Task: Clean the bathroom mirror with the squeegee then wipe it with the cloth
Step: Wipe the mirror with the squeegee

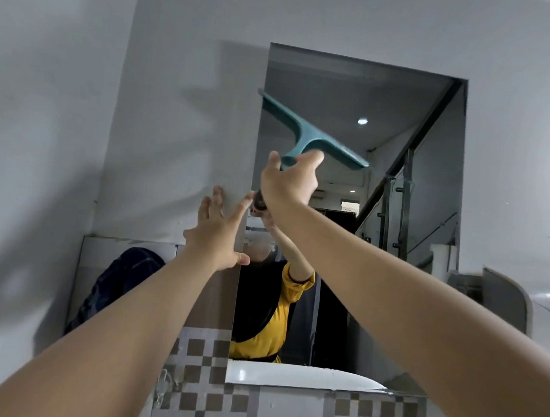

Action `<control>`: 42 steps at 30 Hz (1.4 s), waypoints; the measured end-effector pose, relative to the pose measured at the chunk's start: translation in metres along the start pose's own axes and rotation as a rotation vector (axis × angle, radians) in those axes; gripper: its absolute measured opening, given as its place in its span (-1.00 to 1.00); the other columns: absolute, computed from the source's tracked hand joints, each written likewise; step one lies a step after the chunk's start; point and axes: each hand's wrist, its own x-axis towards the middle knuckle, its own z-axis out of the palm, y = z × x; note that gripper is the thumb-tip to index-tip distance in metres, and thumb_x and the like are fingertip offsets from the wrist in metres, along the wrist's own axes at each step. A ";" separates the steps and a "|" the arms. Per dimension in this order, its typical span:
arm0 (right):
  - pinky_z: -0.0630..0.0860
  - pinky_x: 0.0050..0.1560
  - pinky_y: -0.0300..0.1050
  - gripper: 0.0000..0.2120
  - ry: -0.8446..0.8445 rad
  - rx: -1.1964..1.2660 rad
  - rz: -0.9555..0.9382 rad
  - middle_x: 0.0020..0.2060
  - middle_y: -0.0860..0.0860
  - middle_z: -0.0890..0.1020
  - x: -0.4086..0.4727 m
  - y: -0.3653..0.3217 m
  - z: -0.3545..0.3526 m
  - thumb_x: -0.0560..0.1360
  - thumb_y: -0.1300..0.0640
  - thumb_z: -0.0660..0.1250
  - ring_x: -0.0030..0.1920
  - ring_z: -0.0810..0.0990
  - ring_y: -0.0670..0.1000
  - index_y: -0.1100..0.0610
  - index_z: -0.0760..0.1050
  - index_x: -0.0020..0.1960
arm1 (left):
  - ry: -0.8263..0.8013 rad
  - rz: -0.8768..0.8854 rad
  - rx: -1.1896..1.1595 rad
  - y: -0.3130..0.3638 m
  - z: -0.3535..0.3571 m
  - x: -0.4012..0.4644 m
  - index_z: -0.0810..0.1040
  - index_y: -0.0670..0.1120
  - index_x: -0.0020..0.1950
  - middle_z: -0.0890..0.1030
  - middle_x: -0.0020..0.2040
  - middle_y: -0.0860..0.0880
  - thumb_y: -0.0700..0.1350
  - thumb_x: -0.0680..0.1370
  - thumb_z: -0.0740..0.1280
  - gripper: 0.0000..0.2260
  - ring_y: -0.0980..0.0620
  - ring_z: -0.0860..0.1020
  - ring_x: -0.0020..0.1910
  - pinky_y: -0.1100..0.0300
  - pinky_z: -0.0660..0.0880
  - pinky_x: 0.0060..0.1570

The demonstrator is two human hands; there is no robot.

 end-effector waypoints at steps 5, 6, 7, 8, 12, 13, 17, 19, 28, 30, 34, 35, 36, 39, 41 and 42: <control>0.53 -0.26 -0.04 -0.80 -0.054 -0.094 -0.086 -0.26 -0.13 0.47 -0.014 0.014 0.006 0.56 0.09 0.27 -0.34 0.51 -0.08 0.06 0.23 0.02 | -0.002 0.015 -0.024 -0.001 0.001 -0.004 -0.32 0.20 0.47 -0.38 0.51 -0.15 0.16 0.36 0.46 0.03 -0.20 -0.26 0.51 -0.26 0.38 0.25; 0.50 -0.32 -0.09 -0.81 -0.043 -0.130 -0.122 -0.27 -0.15 0.47 -0.013 0.018 -0.001 0.56 0.08 0.28 -0.35 0.51 -0.09 0.07 0.26 0.03 | 0.009 0.036 -0.047 -0.003 0.002 -0.007 -0.30 0.22 0.47 -0.36 0.52 -0.15 0.15 0.38 0.45 0.00 -0.20 -0.25 0.51 -0.27 0.37 0.26; 0.52 -0.34 -0.09 -0.81 -0.031 -0.180 -0.167 -0.27 -0.16 0.48 -0.011 0.021 -0.010 0.56 0.06 0.29 -0.36 0.52 -0.08 0.07 0.30 0.04 | 0.018 0.068 -0.065 -0.005 0.005 -0.010 -0.30 0.25 0.46 -0.34 0.52 -0.14 0.15 0.40 0.43 -0.03 -0.21 -0.25 0.51 -0.29 0.36 0.26; 0.57 -0.32 -0.04 -0.81 -0.024 -0.239 -0.215 -0.27 -0.15 0.50 -0.008 0.025 -0.020 0.55 0.04 0.31 -0.36 0.55 -0.05 0.07 0.34 0.05 | 0.021 0.106 -0.071 -0.009 0.009 -0.014 -0.31 0.28 0.45 -0.33 0.53 -0.14 0.16 0.41 0.41 -0.06 -0.22 -0.25 0.51 -0.33 0.34 0.26; 0.64 -0.27 0.02 -0.78 -0.039 -0.429 -0.356 -0.23 -0.08 0.62 0.012 0.038 -0.065 0.48 -0.03 0.40 -0.29 0.62 -0.01 0.03 0.47 0.05 | -0.025 0.190 0.070 -0.021 0.025 -0.026 -0.38 0.29 0.43 -0.38 0.51 -0.10 0.28 0.38 0.36 -0.03 -0.20 -0.30 0.50 -0.42 0.11 0.31; 0.64 -0.27 -0.02 -0.76 -0.050 -0.454 -0.372 -0.24 -0.08 0.63 0.018 0.039 -0.076 0.46 -0.03 0.42 -0.31 0.62 -0.04 0.02 0.50 0.06 | -0.025 0.188 0.091 -0.022 0.027 -0.027 -0.40 0.29 0.42 -0.40 0.50 -0.09 0.29 0.37 0.36 -0.01 -0.19 -0.31 0.49 -0.42 0.08 0.31; 0.42 -0.42 -0.46 -0.71 -0.129 -0.529 -0.434 -0.30 -0.20 0.59 0.041 0.039 -0.118 0.44 -0.02 0.46 -0.44 0.53 -0.28 0.02 0.56 0.11 | -0.042 0.167 0.052 -0.019 0.028 -0.028 -0.43 0.33 0.39 -0.47 0.48 -0.05 0.27 0.36 0.39 0.01 -0.15 -0.37 0.47 -0.47 0.01 0.29; 0.34 -0.41 -0.51 -0.71 -0.165 -0.547 -0.433 -0.30 -0.24 0.58 0.051 0.038 -0.136 0.41 -0.01 0.48 -0.45 0.51 -0.33 -0.01 0.57 0.11 | -0.046 0.153 0.045 -0.019 0.028 -0.028 -0.44 0.35 0.37 -0.47 0.47 -0.04 0.27 0.36 0.40 0.02 -0.14 -0.37 0.47 -0.49 0.00 0.27; 0.42 -0.36 -0.22 -0.66 -0.266 -0.666 -0.474 -0.30 -0.03 0.63 0.086 0.030 -0.205 0.35 -0.02 0.53 -0.44 0.49 -0.08 -0.05 0.58 0.10 | -0.073 0.082 -0.006 -0.010 0.028 -0.030 -0.48 0.38 0.33 -0.50 0.46 0.00 0.18 0.38 0.43 0.04 -0.12 -0.38 0.47 -0.51 -0.06 0.26; 0.43 -0.34 -0.22 -0.66 -0.258 -0.668 -0.470 -0.27 0.03 0.65 0.093 0.032 -0.222 0.34 -0.02 0.53 -0.44 0.50 -0.05 -0.04 0.58 0.10 | -0.084 0.068 -0.006 -0.008 0.028 -0.031 -0.49 0.37 0.33 -0.52 0.45 -0.01 0.15 0.40 0.43 0.04 -0.13 -0.39 0.46 -0.50 -0.07 0.26; 0.54 -0.32 -0.03 -0.69 -0.192 -0.646 -0.437 -0.21 0.13 0.69 0.102 0.041 -0.258 0.35 0.01 0.54 -0.38 0.59 0.16 -0.08 0.58 0.06 | -0.115 0.030 -0.004 -0.002 0.025 -0.033 -0.51 0.37 0.31 -0.53 0.44 0.00 0.09 0.41 0.43 0.05 -0.14 -0.39 0.46 -0.49 -0.07 0.29; 0.53 -0.33 -0.03 -0.71 -0.176 -0.637 -0.430 -0.23 0.14 0.68 0.103 0.044 -0.267 0.35 0.02 0.54 -0.38 0.58 0.18 -0.07 0.58 0.05 | -0.117 0.024 0.001 -0.001 0.025 -0.033 -0.51 0.37 0.31 -0.53 0.44 0.00 0.08 0.41 0.43 0.05 -0.14 -0.39 0.46 -0.49 -0.06 0.29; 0.47 -0.37 -0.08 -0.72 -0.166 -0.629 -0.418 -0.29 0.15 0.66 0.103 0.047 -0.274 0.36 0.03 0.53 -0.43 0.52 0.16 -0.04 0.59 0.04 | -0.119 0.021 0.006 0.000 0.024 -0.033 -0.51 0.37 0.32 -0.53 0.44 0.00 0.08 0.42 0.43 0.05 -0.15 -0.38 0.46 -0.49 -0.05 0.29; 0.30 -0.39 -0.17 -0.74 -0.135 -0.594 -0.361 -0.42 0.20 0.57 0.101 0.057 -0.291 0.36 0.03 0.53 -0.48 0.36 0.06 -0.01 0.60 0.02 | -0.120 0.024 0.013 0.003 0.022 -0.035 -0.48 0.34 0.36 -0.50 0.46 -0.03 0.07 0.42 0.43 0.04 -0.17 -0.36 0.47 -0.47 -0.02 0.29; 0.28 -0.37 -0.12 -0.76 -0.115 -0.575 -0.338 -0.44 0.24 0.53 0.098 0.061 -0.296 0.36 0.02 0.54 -0.47 0.34 0.06 -0.07 0.59 -0.01 | -0.119 0.024 0.015 0.004 0.021 -0.036 -0.47 0.33 0.37 -0.49 0.46 -0.04 0.06 0.43 0.43 0.03 -0.18 -0.35 0.48 -0.46 -0.01 0.29; 0.27 -0.36 -0.11 -0.77 -0.105 -0.568 -0.328 -0.45 0.23 0.52 0.097 0.063 -0.298 0.36 0.01 0.54 -0.46 0.33 0.07 -0.08 0.59 -0.02 | -0.115 0.022 0.014 0.004 0.021 -0.036 -0.47 0.32 0.37 -0.49 0.46 -0.05 0.05 0.43 0.43 0.03 -0.19 -0.34 0.48 -0.46 0.00 0.29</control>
